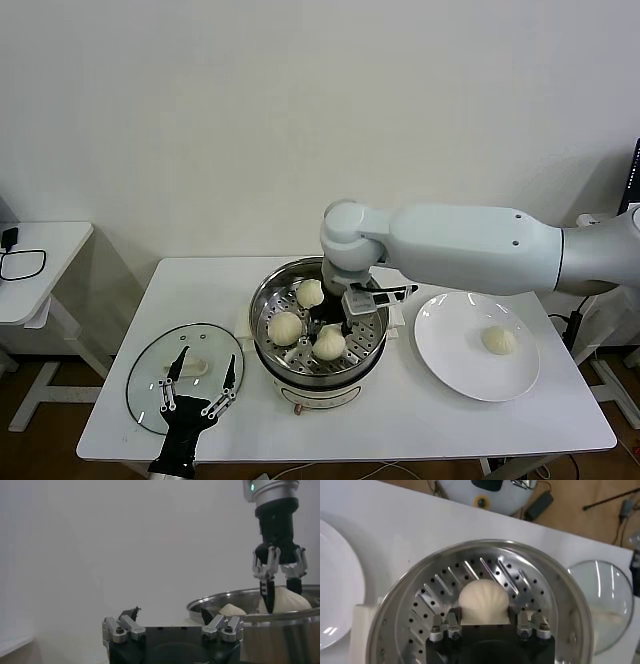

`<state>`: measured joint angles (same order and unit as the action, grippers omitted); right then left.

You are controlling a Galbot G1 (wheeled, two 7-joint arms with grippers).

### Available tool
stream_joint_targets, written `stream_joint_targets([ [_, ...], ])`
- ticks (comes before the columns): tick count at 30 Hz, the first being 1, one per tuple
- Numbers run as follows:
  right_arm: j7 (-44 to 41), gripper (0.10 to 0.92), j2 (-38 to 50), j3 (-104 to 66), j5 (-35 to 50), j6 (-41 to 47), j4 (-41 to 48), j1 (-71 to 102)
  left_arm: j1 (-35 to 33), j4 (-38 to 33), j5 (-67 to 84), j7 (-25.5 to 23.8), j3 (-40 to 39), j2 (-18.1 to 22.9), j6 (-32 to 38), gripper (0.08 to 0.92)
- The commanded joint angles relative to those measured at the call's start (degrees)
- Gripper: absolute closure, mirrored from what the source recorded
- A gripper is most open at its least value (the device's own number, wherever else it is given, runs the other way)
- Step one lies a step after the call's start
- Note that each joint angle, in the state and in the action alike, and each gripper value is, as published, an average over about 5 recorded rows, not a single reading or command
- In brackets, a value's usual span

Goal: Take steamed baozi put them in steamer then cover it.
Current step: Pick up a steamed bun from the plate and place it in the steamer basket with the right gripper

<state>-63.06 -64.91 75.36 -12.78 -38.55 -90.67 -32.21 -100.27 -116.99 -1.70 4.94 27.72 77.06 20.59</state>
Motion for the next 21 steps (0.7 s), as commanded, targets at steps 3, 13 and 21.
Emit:
stream_joint_targets([
  [3, -0.9, 0.382, -1.5, -0.4, -2.9, -1.2, 0.0, 2.8, 0.3, 0.6, 0.0, 0.2, -0.2, 0.1, 0.2, 0.177],
  [13, -0.8, 0.277, -1.8, -1.3, -3.9, -0.6, 0.4, 3.6, 0.7, 0.8, 0.2, 0.3, -0.1, 0.1, 0.0, 0.177],
  [21, -1.8, 0.203, 2.7, -8.2, 3.5, 3.8, 1.5, 0.6, 1.3, 0.9, 0.2, 0.5, -0.3, 0.5, -0.4, 0.177],
])
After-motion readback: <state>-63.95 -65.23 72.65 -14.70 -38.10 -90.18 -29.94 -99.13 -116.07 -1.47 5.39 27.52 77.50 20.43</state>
